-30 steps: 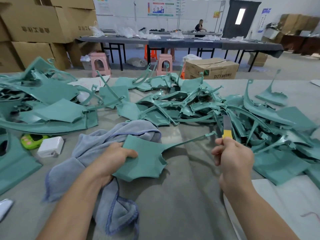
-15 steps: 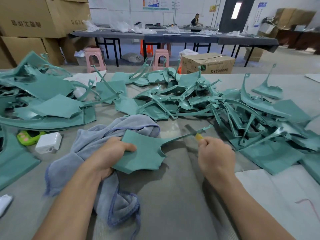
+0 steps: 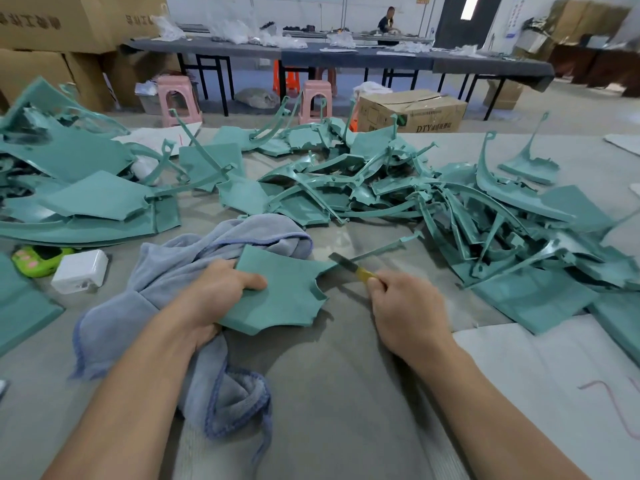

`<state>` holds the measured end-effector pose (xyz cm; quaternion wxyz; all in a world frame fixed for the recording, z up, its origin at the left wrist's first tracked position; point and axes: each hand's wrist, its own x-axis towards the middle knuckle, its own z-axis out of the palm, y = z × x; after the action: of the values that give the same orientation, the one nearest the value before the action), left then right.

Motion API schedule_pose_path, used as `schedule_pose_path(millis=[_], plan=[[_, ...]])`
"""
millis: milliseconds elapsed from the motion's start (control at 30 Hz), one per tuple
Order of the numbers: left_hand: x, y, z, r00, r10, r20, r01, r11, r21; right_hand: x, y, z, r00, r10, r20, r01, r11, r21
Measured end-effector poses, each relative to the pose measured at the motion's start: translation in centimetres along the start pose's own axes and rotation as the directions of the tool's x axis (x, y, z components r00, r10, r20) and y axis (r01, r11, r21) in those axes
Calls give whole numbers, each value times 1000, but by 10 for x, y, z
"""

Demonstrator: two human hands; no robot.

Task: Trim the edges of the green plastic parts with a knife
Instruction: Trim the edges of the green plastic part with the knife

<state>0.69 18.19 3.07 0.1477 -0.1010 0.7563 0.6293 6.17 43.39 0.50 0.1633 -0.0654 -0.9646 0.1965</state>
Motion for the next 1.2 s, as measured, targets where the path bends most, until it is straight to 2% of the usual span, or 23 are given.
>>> schedule_pose_path(millis=[67, 133, 233, 300, 333, 400, 467, 533, 600, 667, 733, 833, 933, 1000, 1033, 1100, 1200], plan=[[2, -3, 0, 999, 31, 4, -31, 999, 21, 12, 9, -6, 983, 145, -115, -147, 989, -14], [3, -4, 2, 998, 64, 4, -64, 997, 47, 14, 19, -12, 977, 149, -151, -137, 987, 87], [6, -6, 8, 995, 95, -12, -94, 994, 57, 7, 20, -10, 999, -6, -52, 25, 924, 383], [8, -6, 10, 995, 96, -15, -95, 994, 54, 3, 18, -12, 985, -153, 78, 95, 864, 494], [9, -6, 9, 996, 92, -10, -92, 994, 54, 3, 18, -12, 963, -215, 159, 111, 862, 495], [11, -7, 6, 996, 86, 6, -86, 994, 65, 7, 18, -11, 926, -276, 259, 163, 908, 387], [12, -8, 4, 997, 77, 10, -78, 995, 67, 11, 16, -9, 935, -241, 260, 173, 950, 259], [13, -8, 4, 997, 75, 7, -75, 994, 77, 13, 16, -8, 971, -150, 184, 110, 971, 215], [13, -8, 5, 997, 77, -1, -76, 993, 90, 14, 19, -9, 978, -142, 154, 91, 951, 297], [12, -8, 6, 997, 74, -3, -73, 994, 79, 15, 20, -11, 953, -204, 225, 109, 921, 373], [10, -7, 6, 997, 71, -1, -71, 996, 58, 13, 18, -9, 932, -217, 291, 119, 940, 321], [6, -7, 5, 998, 59, 12, -60, 998, 34, 16, 17, -8, 969, -124, 211, 57, 953, 298], [4, -7, 5, 999, 48, 20, -48, 999, 18, 15, 17, -8, 949, -183, 256, 76, 922, 380], [3, -6, 5, 999, 50, 16, -50, 999, 18, 14, 14, -7, 937, -188, 294, 92, 946, 312], [3, -6, 5, 998, 53, 14, -53, 998, 22, 15, 13, -7, 949, -167, 268, 88, 955, 282], [3, -7, 5, 998, 59, 9, -59, 998, 25, 17, 16, -7, 961, -162, 223, 89, 948, 304], [1, -6, 6, 999, 54, 10, -54, 998, 20, 15, 17, -8, 935, -221, 279, 118, 932, 344]])
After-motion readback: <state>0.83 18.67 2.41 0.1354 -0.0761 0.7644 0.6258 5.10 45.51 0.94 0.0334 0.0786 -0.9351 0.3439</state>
